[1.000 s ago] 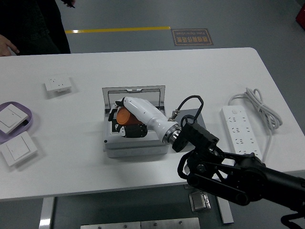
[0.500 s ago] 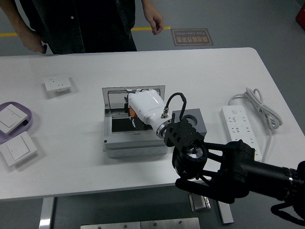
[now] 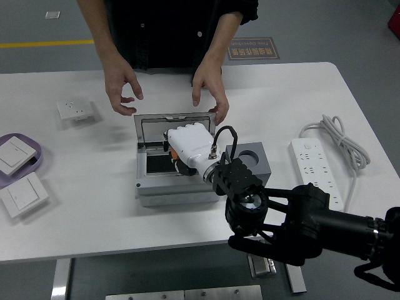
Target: Pick up the cylinder from the cube,place it in the box,flap close box
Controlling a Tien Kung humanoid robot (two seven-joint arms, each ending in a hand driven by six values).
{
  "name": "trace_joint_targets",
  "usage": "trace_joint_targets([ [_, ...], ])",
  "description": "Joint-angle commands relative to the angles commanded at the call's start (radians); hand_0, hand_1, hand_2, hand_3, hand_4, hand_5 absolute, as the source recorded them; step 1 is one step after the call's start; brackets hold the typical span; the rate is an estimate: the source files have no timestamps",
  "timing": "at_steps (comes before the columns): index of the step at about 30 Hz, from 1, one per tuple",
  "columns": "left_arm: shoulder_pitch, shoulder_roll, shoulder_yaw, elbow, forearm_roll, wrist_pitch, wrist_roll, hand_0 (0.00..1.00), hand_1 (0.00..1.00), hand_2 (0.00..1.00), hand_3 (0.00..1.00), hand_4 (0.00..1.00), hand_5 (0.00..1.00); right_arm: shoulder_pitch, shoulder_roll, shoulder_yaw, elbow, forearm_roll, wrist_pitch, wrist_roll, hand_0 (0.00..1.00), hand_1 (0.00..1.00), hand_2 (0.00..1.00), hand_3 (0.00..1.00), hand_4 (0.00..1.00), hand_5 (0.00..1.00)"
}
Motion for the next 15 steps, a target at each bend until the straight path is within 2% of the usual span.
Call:
trace_joint_targets([
  [4, -0.002, 0.000, 0.001, -0.001, 0.000, 0.001, -0.001, 0.655, 0.639, 0.581, 0.639, 0.707, 0.299, 0.000, -0.001, -0.001, -0.004, 0.014, 0.014, 0.000, 0.621, 0.605, 0.626, 0.682, 0.469, 0.318],
  [5, -0.003, 0.000, 0.001, -0.001, 0.000, 0.001, -0.001, 0.655, 0.639, 0.579, 0.641, 0.707, 0.299, 0.000, -0.001, -0.001, -0.004, 0.016, 0.017, 0.000, 0.717, 0.652, 0.678, 0.713, 0.681, 0.479],
  [10, -0.006, 0.001, 0.006, -0.003, -0.002, 0.003, -0.003, 0.655, 0.639, 0.579, 0.641, 0.707, 0.299, -0.003, -0.002, 0.000, -0.005, 0.025, 0.021, 0.000, 0.717, 0.652, 0.678, 0.713, 0.681, 0.479],
  [11, -0.006, 0.001, 0.005, -0.003, -0.001, 0.003, -0.003, 0.654, 0.639, 0.578, 0.640, 0.706, 0.299, -0.004, -0.003, 0.000, -0.005, 0.027, 0.022, 0.000, 0.754, 0.674, 0.698, 0.762, 0.739, 0.495],
  [15, -0.007, 0.000, 0.004, -0.004, 0.002, 0.003, -0.003, 0.654, 0.639, 0.578, 0.640, 0.706, 0.299, -0.009, -0.005, 0.005, -0.003, 0.041, 0.023, 0.000, 0.754, 0.674, 0.698, 0.762, 0.739, 0.495],
])
